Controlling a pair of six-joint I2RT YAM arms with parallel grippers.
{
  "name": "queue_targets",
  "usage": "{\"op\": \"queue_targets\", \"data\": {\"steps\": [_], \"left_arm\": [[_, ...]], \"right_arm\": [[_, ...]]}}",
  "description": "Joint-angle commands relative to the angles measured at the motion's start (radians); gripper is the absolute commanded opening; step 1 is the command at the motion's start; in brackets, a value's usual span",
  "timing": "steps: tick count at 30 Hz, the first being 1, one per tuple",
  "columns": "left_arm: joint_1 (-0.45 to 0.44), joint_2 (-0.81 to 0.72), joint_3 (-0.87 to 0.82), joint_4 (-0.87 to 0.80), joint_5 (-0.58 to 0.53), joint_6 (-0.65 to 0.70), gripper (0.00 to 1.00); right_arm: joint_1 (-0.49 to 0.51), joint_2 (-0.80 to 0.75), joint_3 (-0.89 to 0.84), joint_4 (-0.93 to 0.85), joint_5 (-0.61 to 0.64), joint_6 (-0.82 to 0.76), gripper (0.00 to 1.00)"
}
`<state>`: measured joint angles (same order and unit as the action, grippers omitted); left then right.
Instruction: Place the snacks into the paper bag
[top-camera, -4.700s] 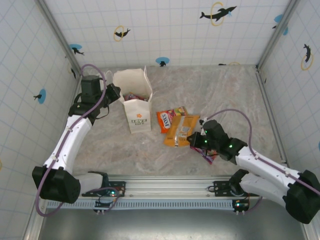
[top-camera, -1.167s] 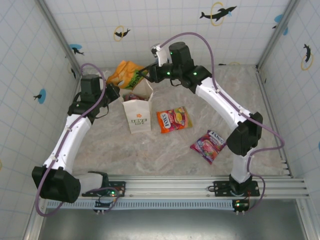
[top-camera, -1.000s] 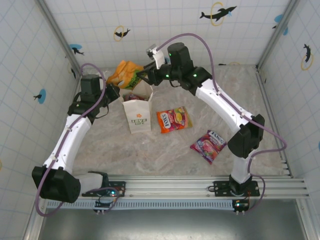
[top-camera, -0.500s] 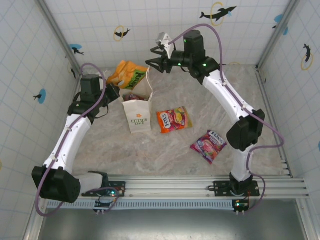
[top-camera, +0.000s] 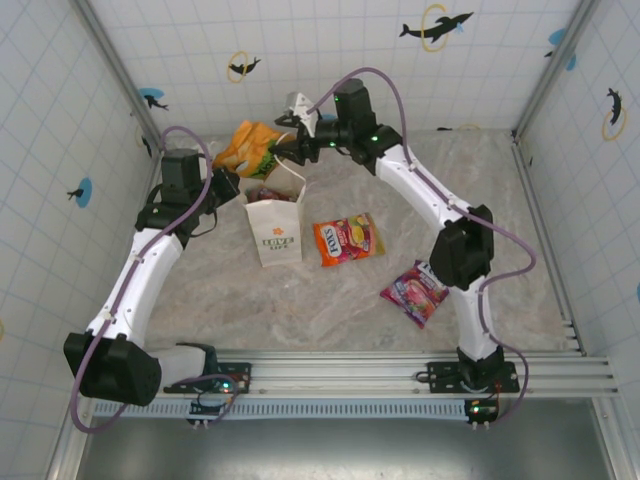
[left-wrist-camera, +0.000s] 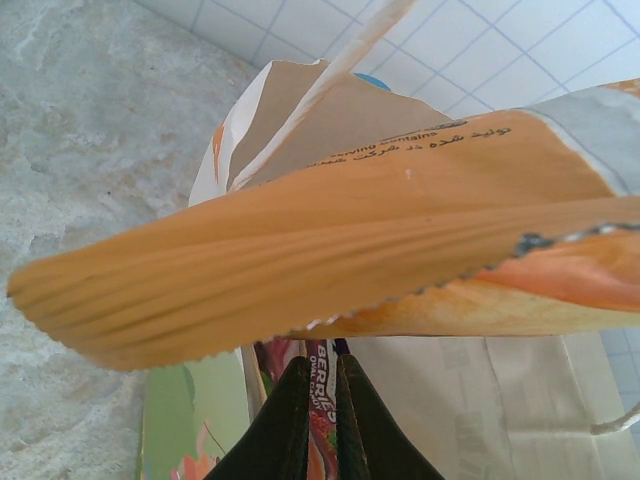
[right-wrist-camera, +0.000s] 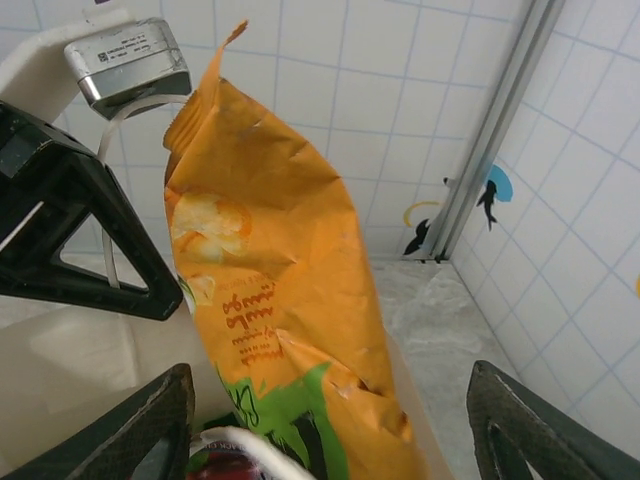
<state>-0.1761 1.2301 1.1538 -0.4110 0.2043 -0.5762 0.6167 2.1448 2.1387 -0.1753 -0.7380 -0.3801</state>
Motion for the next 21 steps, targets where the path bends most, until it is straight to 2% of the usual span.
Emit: {"op": "queue_targets", "data": {"steps": [1,6,10,17,21], "left_arm": [[0.0,-0.004,0.012,-0.015,0.003,0.013,0.13],[0.0,-0.004,0.009,-0.017,-0.001,0.015,0.13],[0.0,-0.004,0.011,-0.018,-0.002,0.015,0.13],[0.0,0.001,0.012,-0.016,-0.001,0.014,0.13],[0.0,0.005,0.014,-0.015,0.0,0.014,0.13]], "right_arm": [[0.007,0.036,0.052,0.113,-0.05,0.04,0.74],[0.018,0.081,0.087,0.138,-0.123,0.075,0.74],[0.027,0.096,0.092,0.162,-0.137,0.09,0.68],[0.027,0.078,0.091,0.17,-0.102,0.108,0.21],[0.028,0.045,0.085,0.17,-0.003,0.163,0.06]]}}
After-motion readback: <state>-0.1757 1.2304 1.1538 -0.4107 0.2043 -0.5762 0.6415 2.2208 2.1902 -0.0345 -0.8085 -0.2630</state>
